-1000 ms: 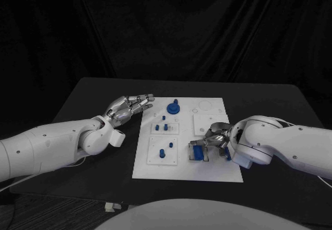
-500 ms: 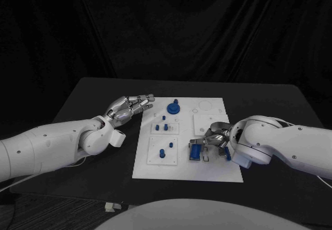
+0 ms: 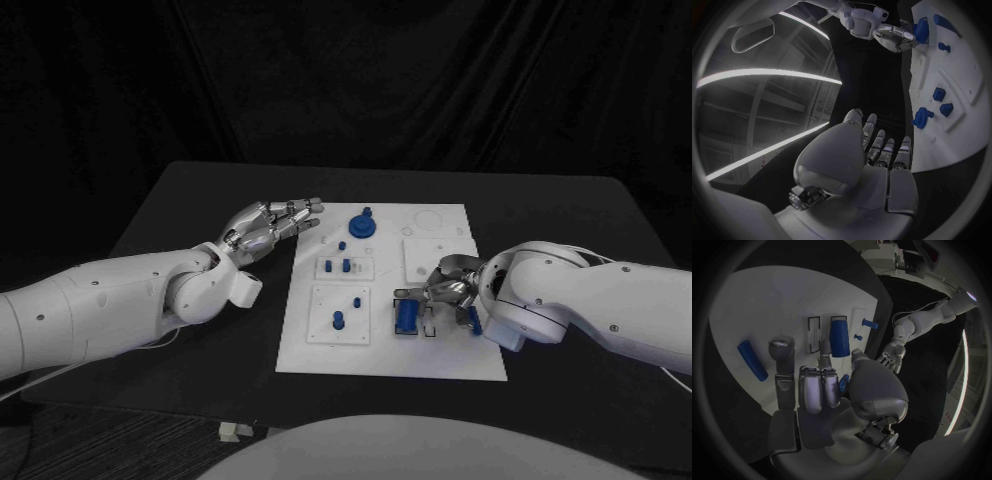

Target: Assemble the parts on the task board

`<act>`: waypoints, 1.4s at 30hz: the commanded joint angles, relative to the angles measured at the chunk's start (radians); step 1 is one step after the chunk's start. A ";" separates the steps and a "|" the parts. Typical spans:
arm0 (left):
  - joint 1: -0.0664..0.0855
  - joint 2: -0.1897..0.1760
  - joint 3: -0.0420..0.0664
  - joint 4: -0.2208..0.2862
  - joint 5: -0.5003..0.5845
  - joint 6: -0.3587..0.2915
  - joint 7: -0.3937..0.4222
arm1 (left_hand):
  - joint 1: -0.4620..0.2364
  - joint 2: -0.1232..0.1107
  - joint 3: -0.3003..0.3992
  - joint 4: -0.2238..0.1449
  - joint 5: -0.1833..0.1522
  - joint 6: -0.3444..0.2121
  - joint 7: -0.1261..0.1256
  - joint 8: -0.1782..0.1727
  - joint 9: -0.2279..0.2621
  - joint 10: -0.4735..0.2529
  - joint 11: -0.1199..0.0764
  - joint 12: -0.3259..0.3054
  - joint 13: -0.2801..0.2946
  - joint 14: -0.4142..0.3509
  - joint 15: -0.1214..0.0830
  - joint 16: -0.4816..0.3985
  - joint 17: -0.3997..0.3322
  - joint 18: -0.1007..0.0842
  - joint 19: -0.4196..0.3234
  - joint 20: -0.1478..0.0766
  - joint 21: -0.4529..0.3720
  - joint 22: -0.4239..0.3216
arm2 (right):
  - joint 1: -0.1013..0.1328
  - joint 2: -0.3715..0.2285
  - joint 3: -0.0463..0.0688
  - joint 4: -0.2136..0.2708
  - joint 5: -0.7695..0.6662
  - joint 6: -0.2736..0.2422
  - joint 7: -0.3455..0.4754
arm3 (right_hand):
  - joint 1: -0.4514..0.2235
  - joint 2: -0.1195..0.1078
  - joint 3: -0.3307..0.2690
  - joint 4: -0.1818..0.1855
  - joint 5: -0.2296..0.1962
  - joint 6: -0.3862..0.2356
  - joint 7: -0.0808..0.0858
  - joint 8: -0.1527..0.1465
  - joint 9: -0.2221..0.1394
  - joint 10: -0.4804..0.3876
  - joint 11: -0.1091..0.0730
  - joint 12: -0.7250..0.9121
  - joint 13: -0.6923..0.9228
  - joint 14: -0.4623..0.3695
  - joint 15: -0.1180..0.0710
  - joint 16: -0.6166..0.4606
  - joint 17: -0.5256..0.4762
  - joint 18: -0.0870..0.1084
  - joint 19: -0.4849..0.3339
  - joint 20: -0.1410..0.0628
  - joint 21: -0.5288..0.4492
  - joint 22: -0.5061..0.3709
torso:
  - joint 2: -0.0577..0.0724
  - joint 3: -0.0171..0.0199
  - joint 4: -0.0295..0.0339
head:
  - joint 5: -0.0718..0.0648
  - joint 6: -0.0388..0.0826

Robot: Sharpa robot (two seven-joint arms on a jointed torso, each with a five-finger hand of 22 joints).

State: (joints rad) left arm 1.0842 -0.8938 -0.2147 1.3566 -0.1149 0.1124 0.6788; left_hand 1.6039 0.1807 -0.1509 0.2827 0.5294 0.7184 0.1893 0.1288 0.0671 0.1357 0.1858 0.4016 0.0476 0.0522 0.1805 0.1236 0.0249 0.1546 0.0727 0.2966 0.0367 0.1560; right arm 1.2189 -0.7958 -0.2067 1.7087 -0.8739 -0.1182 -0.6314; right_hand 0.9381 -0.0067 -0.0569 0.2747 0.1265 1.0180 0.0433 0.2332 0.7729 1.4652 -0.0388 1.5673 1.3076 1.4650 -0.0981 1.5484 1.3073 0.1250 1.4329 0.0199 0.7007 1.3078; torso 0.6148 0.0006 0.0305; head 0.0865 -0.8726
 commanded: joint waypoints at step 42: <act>-0.011 -0.003 0.001 0.001 0.006 0.014 0.034 | 0.018 0.000 0.013 -0.004 0.010 0.003 0.003 0.007 0.000 0.006 0.003 0.001 0.001 0.001 0.009 0.007 0.001 -0.019 0.010 -0.001 0.008 0.006 | 0.004 -0.109 0.000 0.123 -0.269 -0.247 0.158 | 0.002 0.043 -0.128 0.017 0.057 -0.184 0.033 0.037 -0.039 0.106 0.032 0.004 0.263 0.106 0.027 0.022 0.263 -0.012 0.028 0.013 0.116 0.113 | 0.000 -0.0001 -0.0002 | 0.003 0.000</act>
State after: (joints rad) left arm 1.0747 -0.8989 -0.2147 1.3558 -0.1149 0.1167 0.6788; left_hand 1.6120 0.1806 -0.1427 0.2801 0.5334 0.7185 0.1893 0.1287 0.0671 0.1356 0.1857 0.4016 0.0476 0.0521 0.1804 0.1275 0.0246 0.1546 0.0762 0.2930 0.0406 0.1604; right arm 1.2272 -0.9037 -0.2066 1.8270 -1.1020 -0.3147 -0.5380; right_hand 0.9408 0.0285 -0.1780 0.2910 0.1806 0.8410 0.0736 0.2752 0.7433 1.4664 -0.0157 1.5673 1.3073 1.4645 -0.0796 1.5679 1.3074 0.1248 1.4564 0.0289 0.8096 1.3074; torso 0.6141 0.0004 0.0310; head 0.0894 -0.8726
